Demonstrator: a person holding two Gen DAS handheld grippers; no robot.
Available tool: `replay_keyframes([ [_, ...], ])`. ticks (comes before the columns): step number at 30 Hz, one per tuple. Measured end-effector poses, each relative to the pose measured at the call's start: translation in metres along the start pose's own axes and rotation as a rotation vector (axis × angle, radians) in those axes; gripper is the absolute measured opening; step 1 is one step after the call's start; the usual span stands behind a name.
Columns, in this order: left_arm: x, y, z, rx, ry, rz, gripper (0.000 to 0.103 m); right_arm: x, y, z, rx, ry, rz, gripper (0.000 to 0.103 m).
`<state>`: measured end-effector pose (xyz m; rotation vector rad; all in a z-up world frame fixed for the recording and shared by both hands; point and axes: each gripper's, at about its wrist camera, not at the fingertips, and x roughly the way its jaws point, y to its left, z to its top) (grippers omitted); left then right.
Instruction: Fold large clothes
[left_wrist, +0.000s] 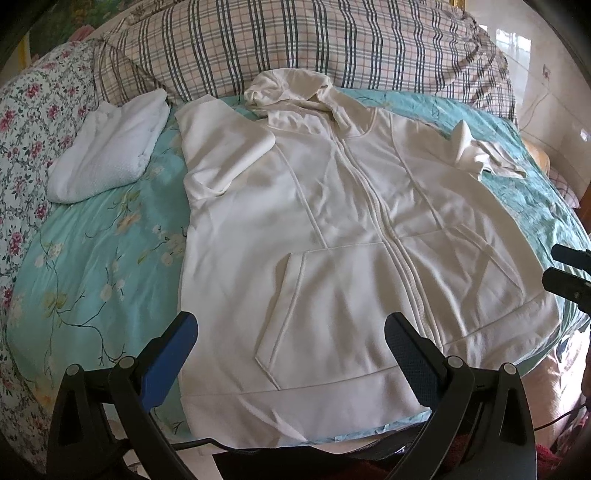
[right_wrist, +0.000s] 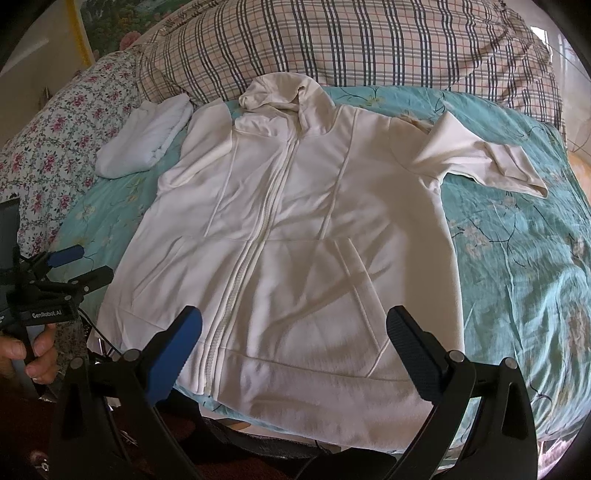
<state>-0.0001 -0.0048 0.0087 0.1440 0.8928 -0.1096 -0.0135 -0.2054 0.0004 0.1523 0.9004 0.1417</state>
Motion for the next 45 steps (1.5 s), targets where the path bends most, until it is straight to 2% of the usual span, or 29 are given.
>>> replay_keyframes([
  [6, -0.001, 0.000, -0.001, -0.003, -0.029, 0.002, 0.101, 0.002, 0.003, 0.003, -0.001, 0.001, 0.003, 0.100],
  [11, 0.005, -0.001, 0.003, 0.005, 0.051, 0.001, 0.101, 0.004, 0.000, 0.006, -0.004, 0.003, 0.011, 0.100],
  [17, 0.011, -0.003, 0.004, -0.002, 0.076, -0.006, 0.101, 0.008, -0.002, 0.005, 0.004, 0.043, 0.008, 0.100],
  [21, 0.015, -0.004, 0.004, -0.003, 0.079, -0.008, 0.101, 0.009, -0.004, 0.003, 0.003, -0.011, 0.016, 0.100],
  [29, 0.028, -0.005, 0.009, -0.005, 0.087, -0.018, 0.101, 0.017, -0.016, 0.009, 0.024, -0.022, 0.017, 0.100],
  [31, 0.034, -0.003, 0.013, -0.015, 0.088, -0.023, 0.101, 0.017, -0.025, 0.013, 0.063, -0.064, 0.052, 0.100],
  [34, 0.044, -0.001, 0.021, -0.030, 0.081, -0.008, 0.101, 0.021, -0.048, 0.022, 0.075, -0.068, 0.001, 0.100],
  [37, 0.056, 0.002, 0.033, -0.035, 0.081, 0.014, 0.101, 0.022, -0.079, 0.035, 0.097, -0.117, -0.050, 0.100],
  [40, 0.068, 0.007, 0.047, -0.062, 0.079, 0.007, 0.101, 0.027, -0.128, 0.055, 0.152, -0.156, -0.108, 0.099],
  [42, 0.076, 0.009, 0.054, -0.077, 0.082, 0.001, 0.101, 0.032, -0.163, 0.074, 0.196, -0.177, -0.145, 0.090],
  [45, 0.091, 0.009, 0.066, -0.105, 0.094, -0.024, 0.101, 0.063, -0.214, 0.102, 0.262, -0.150, -0.210, 0.081],
])
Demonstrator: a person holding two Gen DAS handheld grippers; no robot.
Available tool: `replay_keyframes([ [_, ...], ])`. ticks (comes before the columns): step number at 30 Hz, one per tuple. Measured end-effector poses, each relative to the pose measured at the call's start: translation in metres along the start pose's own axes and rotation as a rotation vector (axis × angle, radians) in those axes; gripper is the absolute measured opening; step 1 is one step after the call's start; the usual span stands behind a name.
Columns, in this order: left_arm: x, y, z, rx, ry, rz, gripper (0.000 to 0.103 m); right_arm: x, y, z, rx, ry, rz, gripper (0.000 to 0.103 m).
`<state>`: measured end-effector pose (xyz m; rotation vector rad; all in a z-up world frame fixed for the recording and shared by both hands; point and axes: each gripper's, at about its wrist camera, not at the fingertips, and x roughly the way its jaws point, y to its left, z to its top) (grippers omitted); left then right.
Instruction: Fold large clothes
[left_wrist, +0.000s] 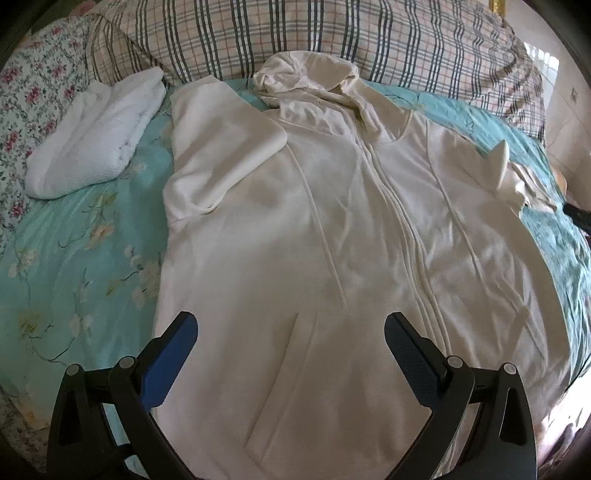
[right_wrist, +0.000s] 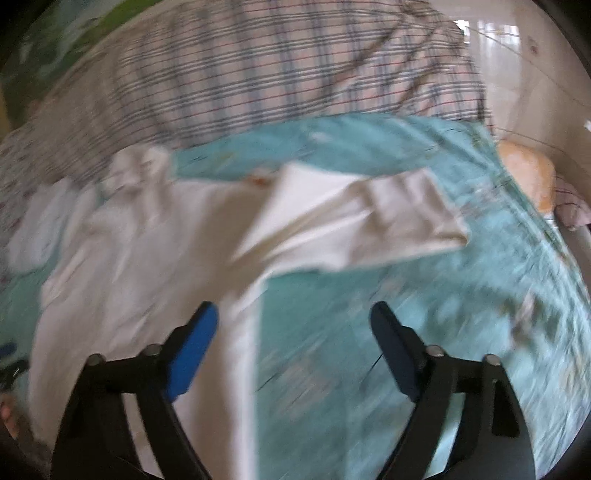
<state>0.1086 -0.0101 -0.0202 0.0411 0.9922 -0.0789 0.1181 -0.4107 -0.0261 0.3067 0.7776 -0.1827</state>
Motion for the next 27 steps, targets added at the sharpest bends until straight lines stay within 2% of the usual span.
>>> replay_keyframes([
  [1, 0.005, -0.001, 0.004, -0.005, 0.008, -0.006, 0.101, 0.009, -0.007, 0.009, -0.004, -0.001, -0.023, 0.080],
  [3, 0.017, -0.003, 0.009, 0.004, 0.026, 0.010, 0.101, 0.040, -0.024, 0.032, -0.004, 0.006, -0.078, 0.070],
  [5, 0.027, -0.006, 0.013, 0.012, 0.044, 0.017, 0.101, 0.057, -0.039, 0.053, 0.002, 0.005, -0.105, 0.064],
  [9, 0.049, -0.011, 0.020, 0.020, 0.081, 0.028, 0.101, 0.118, -0.061, 0.081, -0.045, 0.042, -0.193, 0.064],
  [11, 0.058, -0.013, 0.025, 0.011, 0.095, 0.015, 0.101, 0.133, -0.069, 0.084, -0.073, 0.063, -0.249, 0.064],
  [13, 0.067, -0.014, 0.029, -0.003, 0.108, -0.001, 0.101, 0.149, -0.081, 0.087, -0.094, 0.068, -0.296, 0.058],
  [14, 0.068, -0.014, 0.030, -0.009, 0.112, -0.008, 0.101, 0.151, -0.085, 0.086, -0.087, 0.067, -0.306, 0.042],
  [15, 0.070, -0.014, 0.032, -0.014, 0.112, -0.016, 0.101, 0.151, -0.094, 0.089, -0.053, 0.065, -0.305, 0.021],
  [16, 0.073, -0.015, 0.033, -0.017, 0.112, -0.023, 0.101, 0.149, -0.099, 0.090, -0.025, 0.063, -0.285, 0.011],
  [19, 0.076, -0.015, 0.031, -0.017, 0.118, -0.037, 0.101, 0.130, -0.103, 0.092, 0.076, 0.033, -0.190, 0.008],
  [20, 0.076, -0.015, 0.030, -0.015, 0.119, -0.040, 0.101, 0.119, -0.097, 0.091, 0.101, 0.016, -0.132, 0.008],
  [23, 0.073, -0.015, 0.028, -0.009, 0.110, -0.051, 0.101, 0.098, -0.062, 0.082, 0.122, 0.010, 0.022, 0.008],
  [27, 0.067, -0.007, 0.024, -0.029, 0.093, -0.080, 0.101, 0.081, 0.024, 0.063, 0.096, 0.044, 0.291, 0.008],
])
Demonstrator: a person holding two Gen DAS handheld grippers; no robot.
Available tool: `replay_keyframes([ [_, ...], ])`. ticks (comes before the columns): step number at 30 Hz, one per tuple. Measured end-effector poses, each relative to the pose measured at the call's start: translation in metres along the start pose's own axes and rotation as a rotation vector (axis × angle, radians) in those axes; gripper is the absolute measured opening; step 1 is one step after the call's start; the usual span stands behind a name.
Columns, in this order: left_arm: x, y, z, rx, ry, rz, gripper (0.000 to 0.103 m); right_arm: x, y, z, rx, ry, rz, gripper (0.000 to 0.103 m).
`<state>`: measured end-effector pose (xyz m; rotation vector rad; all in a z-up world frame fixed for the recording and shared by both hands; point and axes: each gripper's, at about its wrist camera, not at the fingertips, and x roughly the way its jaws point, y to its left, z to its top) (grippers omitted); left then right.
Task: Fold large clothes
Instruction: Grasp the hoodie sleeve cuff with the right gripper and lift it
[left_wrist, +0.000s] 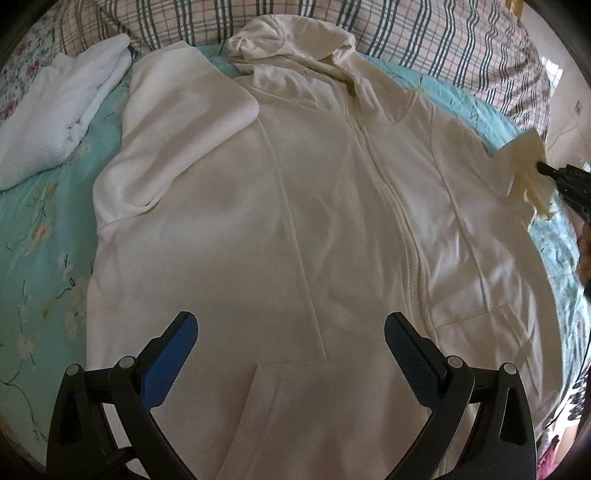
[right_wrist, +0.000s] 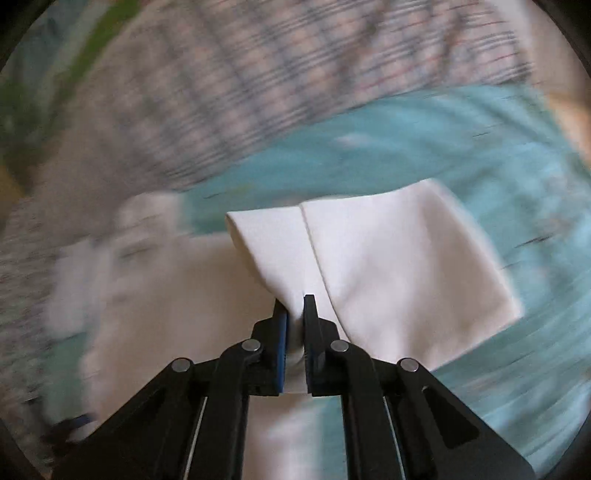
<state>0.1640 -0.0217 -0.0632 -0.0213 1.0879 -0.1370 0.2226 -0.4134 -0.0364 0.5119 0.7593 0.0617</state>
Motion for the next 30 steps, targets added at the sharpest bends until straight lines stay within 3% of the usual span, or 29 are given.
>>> replay_keyframes([
  [5, -0.011, 0.017, -0.002, -0.051, -0.030, -0.139, 0.101, 0.058, 0.101, -0.033, -0.004, 0.150, 0.296, 0.008],
  [9, -0.017, 0.032, -0.003, -0.076, -0.059, -0.234, 0.101, 0.110, 0.168, -0.057, -0.024, 0.258, 0.412, 0.008],
  [14, -0.001, 0.052, 0.006, -0.130, -0.057, -0.294, 0.101, 0.172, 0.226, -0.087, -0.037, 0.398, 0.485, 0.008],
  [19, 0.034, 0.059, 0.030, -0.156, -0.028, -0.323, 0.101, 0.206, 0.243, -0.104, -0.052, 0.482, 0.512, 0.015],
  [21, 0.052, 0.059, 0.043, -0.160, -0.011, -0.333, 0.101, 0.206, 0.235, -0.104, -0.013, 0.492, 0.516, 0.026],
  [23, 0.064, 0.059, 0.053, -0.153, -0.017, -0.325, 0.101, 0.195, 0.220, -0.097, 0.008, 0.459, 0.514, 0.032],
  [26, 0.073, 0.058, 0.069, -0.162, -0.035, -0.335, 0.097, 0.163, 0.189, -0.083, 0.039, 0.368, 0.461, 0.032],
  [27, 0.076, 0.057, 0.074, -0.169, -0.041, -0.343, 0.091, 0.145, 0.173, -0.077, 0.062, 0.325, 0.440, 0.032],
  [29, 0.082, 0.056, 0.082, -0.169, -0.044, -0.363, 0.063, 0.123, 0.150, -0.069, 0.086, 0.267, 0.395, 0.032],
  [30, 0.087, 0.053, 0.086, -0.158, -0.035, -0.361, 0.030, 0.108, 0.137, -0.065, 0.097, 0.227, 0.362, 0.032],
])
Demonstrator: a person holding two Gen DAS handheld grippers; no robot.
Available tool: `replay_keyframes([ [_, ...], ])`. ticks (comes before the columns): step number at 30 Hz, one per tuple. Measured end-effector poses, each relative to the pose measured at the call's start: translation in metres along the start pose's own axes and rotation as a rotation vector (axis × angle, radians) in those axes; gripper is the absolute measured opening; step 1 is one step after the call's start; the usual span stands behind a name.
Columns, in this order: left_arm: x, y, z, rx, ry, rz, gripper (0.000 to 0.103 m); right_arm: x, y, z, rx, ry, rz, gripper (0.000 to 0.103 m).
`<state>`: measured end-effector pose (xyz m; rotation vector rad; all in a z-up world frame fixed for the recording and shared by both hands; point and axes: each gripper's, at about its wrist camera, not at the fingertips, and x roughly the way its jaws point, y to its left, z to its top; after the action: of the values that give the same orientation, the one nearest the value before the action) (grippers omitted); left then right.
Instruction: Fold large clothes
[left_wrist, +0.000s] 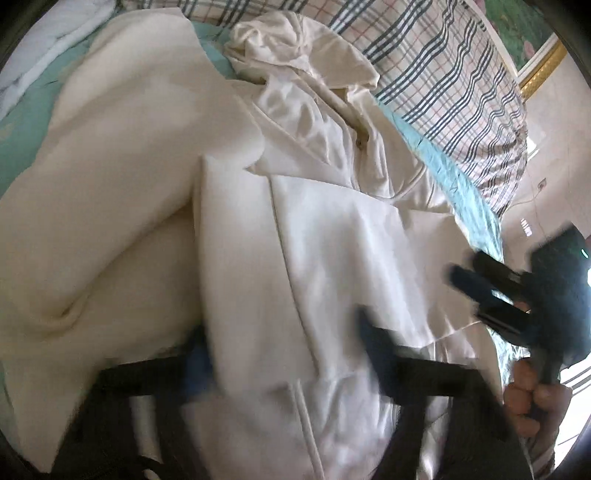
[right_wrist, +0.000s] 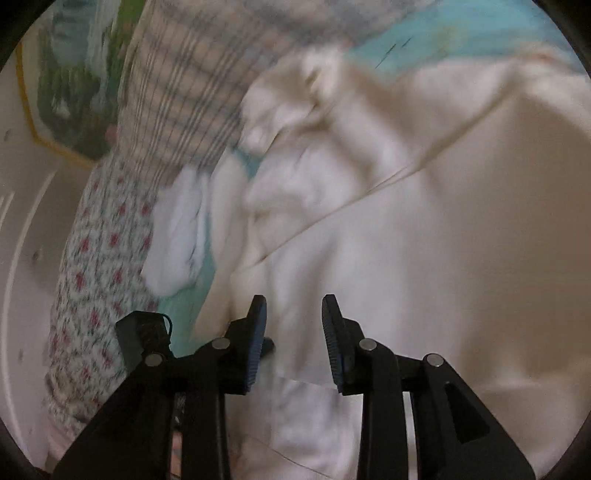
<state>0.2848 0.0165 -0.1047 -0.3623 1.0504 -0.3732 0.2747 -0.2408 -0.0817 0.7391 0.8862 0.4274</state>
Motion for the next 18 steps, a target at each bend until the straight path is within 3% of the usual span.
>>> replay_keyframes([
  [1, 0.003, -0.001, 0.002, 0.007, 0.009, 0.006, 0.011, -0.015, -0.005, 0.001, 0.006, -0.032, -0.023, 0.032],
  [3, -0.001, -0.004, 0.003, 0.032, -0.002, 0.043, 0.005, -0.051, -0.017, 0.001, 0.020, -0.105, -0.088, 0.032],
  [5, -0.017, -0.005, 0.001, 0.070, -0.046, 0.093, 0.005, -0.083, -0.029, 0.003, 0.021, -0.168, -0.156, 0.033],
  [7, -0.026, 0.002, 0.001, 0.101, -0.060, 0.152, 0.005, -0.113, -0.045, 0.008, 0.025, -0.231, -0.250, 0.046],
  [8, -0.026, 0.008, 0.002, 0.098, -0.052, 0.159, 0.005, -0.123, -0.054, 0.011, 0.030, -0.250, -0.298, 0.058],
  [9, -0.026, 0.015, 0.002, 0.083, -0.042, 0.158, 0.005, -0.128, -0.066, 0.017, 0.044, -0.255, -0.346, 0.061],
  [12, -0.030, 0.026, 0.001, 0.051, -0.041, 0.134, 0.005, -0.125, -0.096, 0.032, 0.083, -0.224, -0.394, 0.061],
  [17, -0.026, 0.021, -0.002, 0.040, -0.015, 0.125, 0.005, -0.083, -0.129, 0.054, 0.081, -0.101, -0.428, 0.061],
  [18, -0.025, 0.018, -0.002, 0.048, -0.014, 0.130, 0.005, -0.076, -0.134, 0.055, 0.077, -0.078, -0.436, 0.051],
])
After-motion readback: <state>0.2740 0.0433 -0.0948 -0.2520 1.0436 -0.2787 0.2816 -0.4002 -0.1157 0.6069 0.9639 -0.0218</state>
